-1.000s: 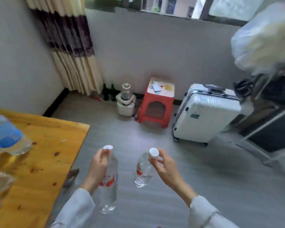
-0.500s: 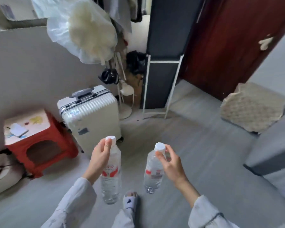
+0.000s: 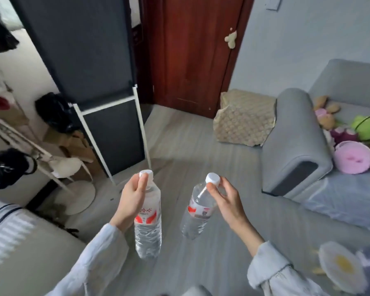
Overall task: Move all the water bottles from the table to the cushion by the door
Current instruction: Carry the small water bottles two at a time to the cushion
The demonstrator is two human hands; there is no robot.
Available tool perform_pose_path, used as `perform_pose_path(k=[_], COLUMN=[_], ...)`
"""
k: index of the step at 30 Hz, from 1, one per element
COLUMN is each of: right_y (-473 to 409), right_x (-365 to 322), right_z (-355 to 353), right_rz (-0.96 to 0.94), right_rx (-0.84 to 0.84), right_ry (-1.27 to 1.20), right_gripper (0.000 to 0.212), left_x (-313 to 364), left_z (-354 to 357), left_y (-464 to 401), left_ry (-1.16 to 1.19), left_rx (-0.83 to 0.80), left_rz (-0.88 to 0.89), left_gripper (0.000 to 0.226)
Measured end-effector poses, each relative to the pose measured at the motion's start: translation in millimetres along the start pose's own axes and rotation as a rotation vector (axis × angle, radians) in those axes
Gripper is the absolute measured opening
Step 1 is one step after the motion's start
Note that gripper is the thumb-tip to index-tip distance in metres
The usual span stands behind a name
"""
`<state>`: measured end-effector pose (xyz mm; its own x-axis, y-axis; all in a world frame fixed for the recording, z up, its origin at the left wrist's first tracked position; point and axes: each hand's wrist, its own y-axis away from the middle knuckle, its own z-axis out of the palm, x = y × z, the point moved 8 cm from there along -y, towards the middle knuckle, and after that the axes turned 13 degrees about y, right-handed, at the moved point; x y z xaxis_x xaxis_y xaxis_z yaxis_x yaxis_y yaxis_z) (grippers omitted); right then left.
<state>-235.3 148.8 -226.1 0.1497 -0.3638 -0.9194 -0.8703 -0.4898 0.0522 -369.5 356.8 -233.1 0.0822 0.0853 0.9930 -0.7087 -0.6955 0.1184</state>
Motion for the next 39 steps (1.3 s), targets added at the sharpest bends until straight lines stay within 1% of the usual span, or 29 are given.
perform_pose_path(k=[4,6,8,9,12,13,15,20,23,26,29,32,37,39], right_y=[-85,-132,-181,-206,-276,-300,-347,-448,-512,-582,-658,-728,-826,-863], right_x=[13,23,35,39,47,47,45,55,69,84,92,93,98,106], right_z=[-18,-27,-40,-49,-79,-89,-109,-149,-170,-190,-210,-231,-272,-286], right_rz=[0.036,0.046,0.056,0.063,0.076,0.068,0.06,0.084,0.106,0.122,0.139,0.138,0.15,0.156], right_rx=[0.054,0.055,0.047,0.05,0.06,0.067,0.08,0.091,0.114,0.141,0.153,0.166,0.222,0.226], right_ry=[-0.003,0.018,0.034,0.038,0.036,0.035,0.035,0.062,0.07,0.099,0.117,0.13,0.139,0.162], right_gripper=[0.01,0.013,0.015,0.015,0.013,0.011,0.011,0.02,0.02,0.022,0.021,0.014,0.015,0.018], left_x=[1,-4,-6,-4,13,20,31,39,37,35,38,52,72,71], left_z=[50,76,104,120,169,185,212,274,320,365,409,451,523,549], left_y=[-92,-138,-181,-202,-259,-278,-319,-416,-478,-551,-627,-697,-794,-826], left_ry=[0.007,0.004,-0.001,-0.004,-0.05,-0.07,-0.084,-0.069,-0.053,-0.081,-0.067,-0.078,-0.158,-0.197], left_rx=[-0.07,-0.089,-0.093,-0.101,-0.133,-0.143,-0.144,-0.128,-0.153,-0.16,-0.199,-0.221,-0.273,-0.305], left_rz=[-0.041,-0.064,-0.086,-0.095,-0.089,-0.073,-0.066,-0.086,-0.089,-0.071,-0.088,-0.089,-0.039,-0.034], left_gripper=[0.035,0.032,0.035,0.039,0.065,0.068,0.063,0.035,0.033,0.027,0.031,0.038,0.04,0.041])
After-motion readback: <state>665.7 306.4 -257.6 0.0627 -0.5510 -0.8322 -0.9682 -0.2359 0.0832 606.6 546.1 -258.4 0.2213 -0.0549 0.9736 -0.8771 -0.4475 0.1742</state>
